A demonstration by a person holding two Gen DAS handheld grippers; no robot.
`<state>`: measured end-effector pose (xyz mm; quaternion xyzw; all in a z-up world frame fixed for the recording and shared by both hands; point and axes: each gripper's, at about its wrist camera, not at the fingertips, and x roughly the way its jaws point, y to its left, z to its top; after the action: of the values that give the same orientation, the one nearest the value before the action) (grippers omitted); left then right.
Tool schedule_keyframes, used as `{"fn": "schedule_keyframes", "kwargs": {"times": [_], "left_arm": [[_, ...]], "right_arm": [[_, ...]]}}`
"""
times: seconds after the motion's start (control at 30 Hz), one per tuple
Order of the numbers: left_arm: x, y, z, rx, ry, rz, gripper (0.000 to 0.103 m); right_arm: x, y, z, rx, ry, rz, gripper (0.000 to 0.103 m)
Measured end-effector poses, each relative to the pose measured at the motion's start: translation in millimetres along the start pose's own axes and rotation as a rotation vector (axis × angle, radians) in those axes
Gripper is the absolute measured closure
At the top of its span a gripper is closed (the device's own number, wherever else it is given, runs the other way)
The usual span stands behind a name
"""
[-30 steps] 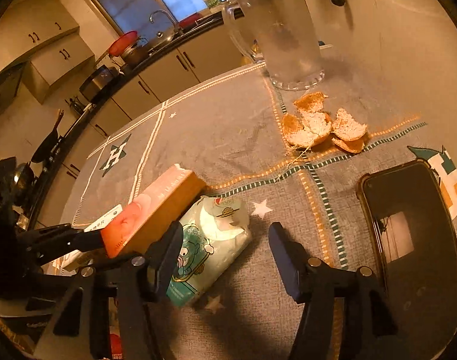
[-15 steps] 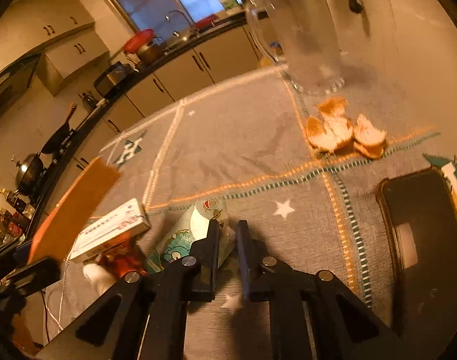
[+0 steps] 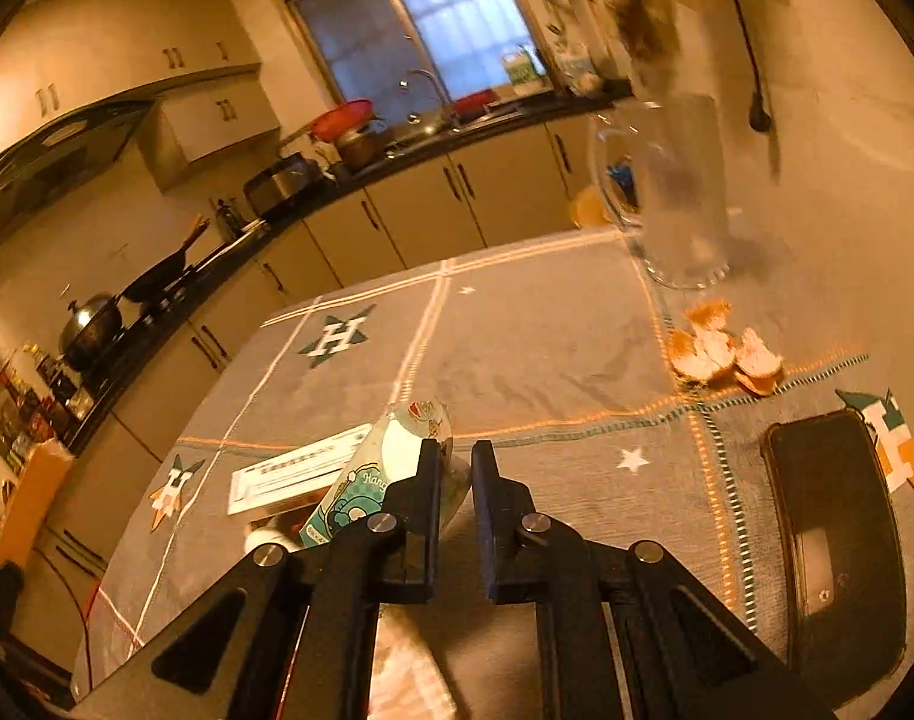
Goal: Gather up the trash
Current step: 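Carry the tissue box and tissue pack to the red basket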
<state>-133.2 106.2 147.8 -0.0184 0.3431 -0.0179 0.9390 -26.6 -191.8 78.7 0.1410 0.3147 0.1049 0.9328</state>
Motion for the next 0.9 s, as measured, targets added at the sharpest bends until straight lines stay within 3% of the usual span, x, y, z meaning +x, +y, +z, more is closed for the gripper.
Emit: {"fn": "schedule_keyframes", "kwargs": {"times": [0.2, 0.4, 0.63, 0.9], "left_arm": [[-58, 77, -45, -0.211, -0.052, 0.117, 0.057], [-76, 142, -87, -0.362, -0.045, 0.199, 0.057], [-80, 176, -125, -0.42, -0.038, 0.24, 0.057], [-108, 206, -148, -0.428, -0.081, 0.282, 0.057]], "right_arm": [[-6, 31, -7, -0.083, -0.001, 0.003, 0.092], [-36, 67, -21, -0.131, 0.001, 0.041, 0.092], [-62, 133, -35, -0.229, 0.024, 0.128, 0.092], [-45, 237, -71, -0.349, 0.122, 0.264, 0.092]]}}
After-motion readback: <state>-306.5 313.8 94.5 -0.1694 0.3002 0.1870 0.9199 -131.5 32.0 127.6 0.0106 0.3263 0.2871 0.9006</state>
